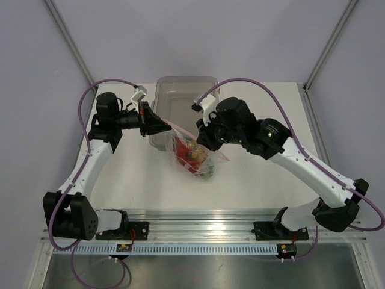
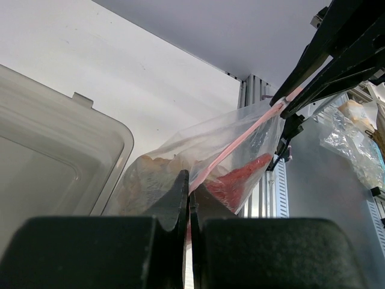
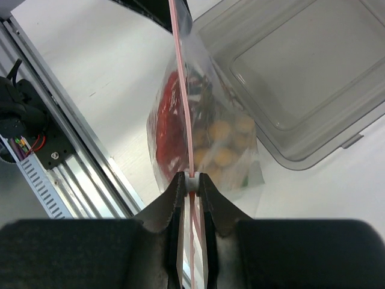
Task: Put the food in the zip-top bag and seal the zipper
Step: Zip the zipper food storage bag at the center of the board.
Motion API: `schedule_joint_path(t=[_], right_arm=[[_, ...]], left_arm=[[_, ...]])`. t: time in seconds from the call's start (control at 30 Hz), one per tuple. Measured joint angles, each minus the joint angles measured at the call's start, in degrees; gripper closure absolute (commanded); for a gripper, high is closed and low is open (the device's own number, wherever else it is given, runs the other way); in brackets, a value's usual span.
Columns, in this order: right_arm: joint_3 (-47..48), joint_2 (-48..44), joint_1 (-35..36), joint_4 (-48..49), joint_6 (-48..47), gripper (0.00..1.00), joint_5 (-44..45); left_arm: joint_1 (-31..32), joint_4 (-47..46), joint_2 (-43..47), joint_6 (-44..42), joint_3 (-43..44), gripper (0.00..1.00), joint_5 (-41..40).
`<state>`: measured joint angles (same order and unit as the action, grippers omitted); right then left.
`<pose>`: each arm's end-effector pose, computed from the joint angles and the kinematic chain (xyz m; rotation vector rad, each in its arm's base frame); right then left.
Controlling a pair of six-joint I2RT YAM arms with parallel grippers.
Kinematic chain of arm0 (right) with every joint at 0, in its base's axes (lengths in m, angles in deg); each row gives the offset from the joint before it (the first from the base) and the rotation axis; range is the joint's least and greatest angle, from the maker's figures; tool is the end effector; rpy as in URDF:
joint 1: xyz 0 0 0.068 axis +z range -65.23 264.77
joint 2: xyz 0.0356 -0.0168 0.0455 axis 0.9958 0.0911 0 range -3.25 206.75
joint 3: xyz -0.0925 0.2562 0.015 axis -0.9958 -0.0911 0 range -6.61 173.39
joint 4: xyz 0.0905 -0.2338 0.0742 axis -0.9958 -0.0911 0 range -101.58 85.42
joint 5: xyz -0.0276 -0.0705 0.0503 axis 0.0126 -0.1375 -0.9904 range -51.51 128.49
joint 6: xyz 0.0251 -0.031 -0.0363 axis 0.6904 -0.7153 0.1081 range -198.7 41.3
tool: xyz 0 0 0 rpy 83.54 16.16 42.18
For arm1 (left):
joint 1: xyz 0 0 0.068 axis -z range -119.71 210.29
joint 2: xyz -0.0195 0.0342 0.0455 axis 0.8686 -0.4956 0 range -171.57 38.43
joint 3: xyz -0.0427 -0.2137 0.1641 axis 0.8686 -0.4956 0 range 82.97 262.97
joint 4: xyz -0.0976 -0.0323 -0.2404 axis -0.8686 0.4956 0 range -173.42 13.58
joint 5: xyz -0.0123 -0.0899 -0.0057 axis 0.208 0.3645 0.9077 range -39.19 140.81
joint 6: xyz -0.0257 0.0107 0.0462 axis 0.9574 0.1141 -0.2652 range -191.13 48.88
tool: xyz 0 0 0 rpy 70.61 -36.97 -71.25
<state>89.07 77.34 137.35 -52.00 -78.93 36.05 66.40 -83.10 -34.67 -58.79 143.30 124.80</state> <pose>0.1751 0.2315 0.4370 -0.9972 1.9508 0.5738 0.2720 -0.0636 0.3515 0.8536 1.6201 -1.3686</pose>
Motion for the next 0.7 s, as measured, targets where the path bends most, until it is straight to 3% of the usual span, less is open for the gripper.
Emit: schedule_joint_path(t=[0.33, 0.7], right_arm=[[-8.3, -10.0, 0.1, -0.6, -1.9, 1.0, 1.9], [-13.2, -15.1, 0.2, -2.5, -2.0, 1.0, 5.1]], left_arm=[[-1.0, -0.1, 1.2, 0.0, -0.9, 1.0, -0.3], [-2.0, 0.5, 1.4, -0.6, -0.9, 1.0, -0.6]])
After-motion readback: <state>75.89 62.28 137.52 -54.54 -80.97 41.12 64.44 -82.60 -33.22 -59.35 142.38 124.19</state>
